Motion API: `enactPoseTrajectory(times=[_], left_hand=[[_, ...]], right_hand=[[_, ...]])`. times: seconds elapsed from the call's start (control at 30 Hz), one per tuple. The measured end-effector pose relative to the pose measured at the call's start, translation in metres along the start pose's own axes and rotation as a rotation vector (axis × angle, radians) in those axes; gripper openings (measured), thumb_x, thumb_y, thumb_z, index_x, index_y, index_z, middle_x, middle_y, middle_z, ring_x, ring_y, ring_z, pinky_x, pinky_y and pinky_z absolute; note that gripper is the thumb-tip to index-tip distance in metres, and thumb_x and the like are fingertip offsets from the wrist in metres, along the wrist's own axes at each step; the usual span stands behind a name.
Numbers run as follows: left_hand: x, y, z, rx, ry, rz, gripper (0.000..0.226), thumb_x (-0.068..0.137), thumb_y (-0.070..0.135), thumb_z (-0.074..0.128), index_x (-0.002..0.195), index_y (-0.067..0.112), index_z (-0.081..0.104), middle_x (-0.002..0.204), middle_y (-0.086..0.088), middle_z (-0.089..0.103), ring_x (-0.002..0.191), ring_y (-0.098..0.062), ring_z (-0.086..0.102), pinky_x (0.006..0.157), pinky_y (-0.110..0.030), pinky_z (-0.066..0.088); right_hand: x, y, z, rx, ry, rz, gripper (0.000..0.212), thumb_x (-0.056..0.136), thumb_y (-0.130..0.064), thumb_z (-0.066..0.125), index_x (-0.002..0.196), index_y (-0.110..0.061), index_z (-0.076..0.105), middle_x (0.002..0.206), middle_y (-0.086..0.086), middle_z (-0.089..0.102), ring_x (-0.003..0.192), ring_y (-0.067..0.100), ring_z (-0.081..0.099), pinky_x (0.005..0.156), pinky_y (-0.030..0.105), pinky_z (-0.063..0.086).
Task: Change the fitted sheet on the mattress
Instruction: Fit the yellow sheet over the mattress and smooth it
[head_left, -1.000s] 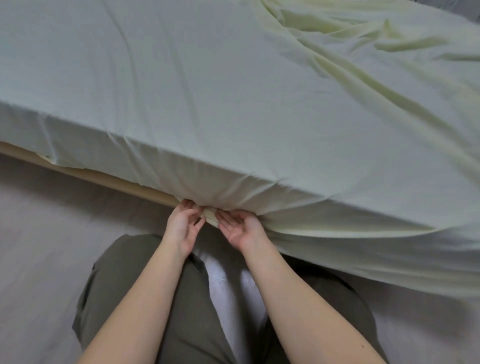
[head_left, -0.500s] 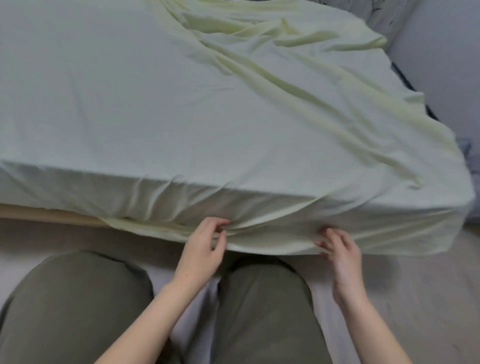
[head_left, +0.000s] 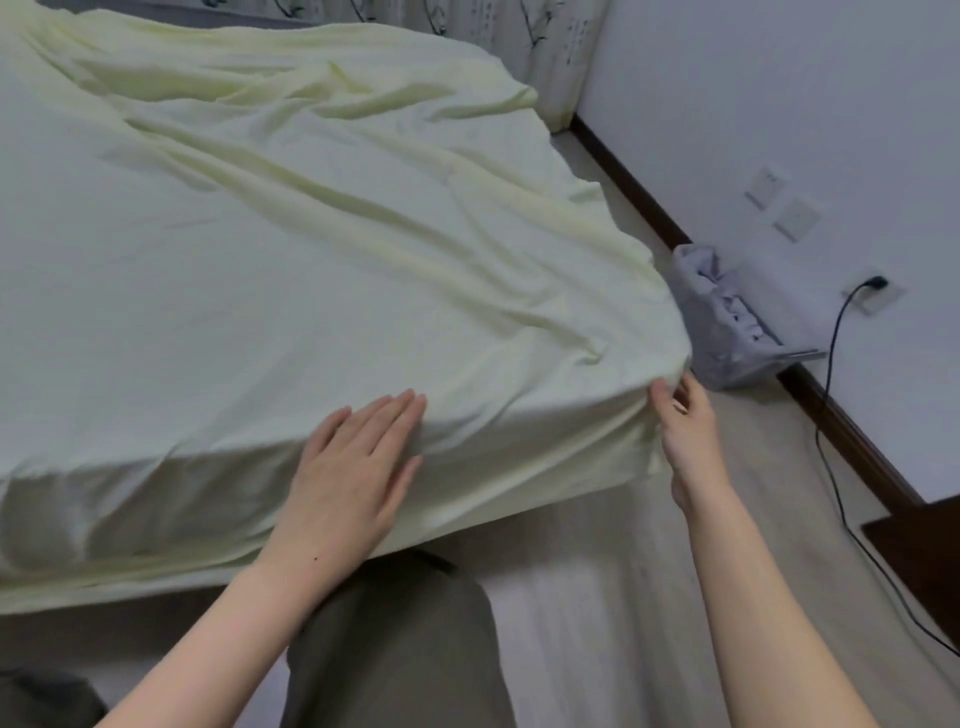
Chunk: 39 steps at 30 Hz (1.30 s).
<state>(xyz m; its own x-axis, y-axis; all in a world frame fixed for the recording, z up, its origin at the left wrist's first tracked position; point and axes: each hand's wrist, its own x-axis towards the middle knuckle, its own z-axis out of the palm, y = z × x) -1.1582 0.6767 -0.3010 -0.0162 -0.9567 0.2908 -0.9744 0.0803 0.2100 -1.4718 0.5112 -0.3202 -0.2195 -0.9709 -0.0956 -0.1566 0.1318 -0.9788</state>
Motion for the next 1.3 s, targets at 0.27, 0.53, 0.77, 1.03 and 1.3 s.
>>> enactPoseTrajectory(times=[0.27,0.53,0.77,1.03,1.3], left_hand=[[0.012,0.006,0.003,-0.141,0.078,-0.121,0.050,0.093,0.046,0.038,0.135,0.022,0.052,0.129,0.007,0.061,0.118,-0.012,0.057,0.093,-0.023,0.025],[0.006,-0.003,0.014,0.075,0.150,0.014,0.046,0.092,0.016,0.052,0.137,0.017,0.052,0.146,0.002,0.048,0.126,-0.020,0.053,0.104,-0.035,0.032],[-0.055,0.009,0.062,0.132,0.291,0.072,0.021,0.090,0.027,0.058,0.110,0.024,0.062,0.110,0.001,0.051,0.096,-0.021,0.050,0.080,-0.035,0.032],[-0.105,-0.015,0.106,-1.488,0.009,-1.476,0.033,0.094,0.033,0.058,0.113,0.006,0.059,0.112,-0.010,0.063,0.105,-0.022,0.059,0.088,-0.030,0.046],[-0.102,-0.043,0.098,-2.132,0.478,-1.639,0.015,0.094,0.024,0.058,0.099,0.011,0.058,0.110,-0.006,0.060,0.111,-0.015,0.060,0.099,-0.028,0.048]], right_hand=[[0.021,0.012,-0.028,-0.039,-0.028,0.014,0.022,0.092,-0.016,0.064,0.072,-0.014,0.055,0.070,0.011,0.052,0.065,0.016,0.047,0.061,0.030,0.036],[0.019,0.046,-0.036,-0.165,0.082,-0.062,0.021,0.091,-0.022,0.062,0.078,-0.025,0.047,0.078,0.000,0.049,0.075,0.017,0.044,0.069,0.033,0.035],[-0.018,0.119,-0.009,0.282,-0.258,0.771,0.074,0.088,-0.070,0.037,0.148,-0.028,0.030,0.129,0.002,0.050,0.132,0.027,0.045,0.105,0.058,0.032],[-0.053,0.140,0.012,0.775,0.006,0.612,0.028,0.093,-0.026,0.058,0.121,-0.029,0.058,0.113,-0.007,0.067,0.098,0.008,0.064,0.078,0.024,0.057],[-0.082,0.126,0.009,1.110,-0.035,0.484,0.040,0.090,-0.020,0.048,0.127,-0.015,0.060,0.133,0.001,0.060,0.128,0.021,0.053,0.108,0.044,0.041]])
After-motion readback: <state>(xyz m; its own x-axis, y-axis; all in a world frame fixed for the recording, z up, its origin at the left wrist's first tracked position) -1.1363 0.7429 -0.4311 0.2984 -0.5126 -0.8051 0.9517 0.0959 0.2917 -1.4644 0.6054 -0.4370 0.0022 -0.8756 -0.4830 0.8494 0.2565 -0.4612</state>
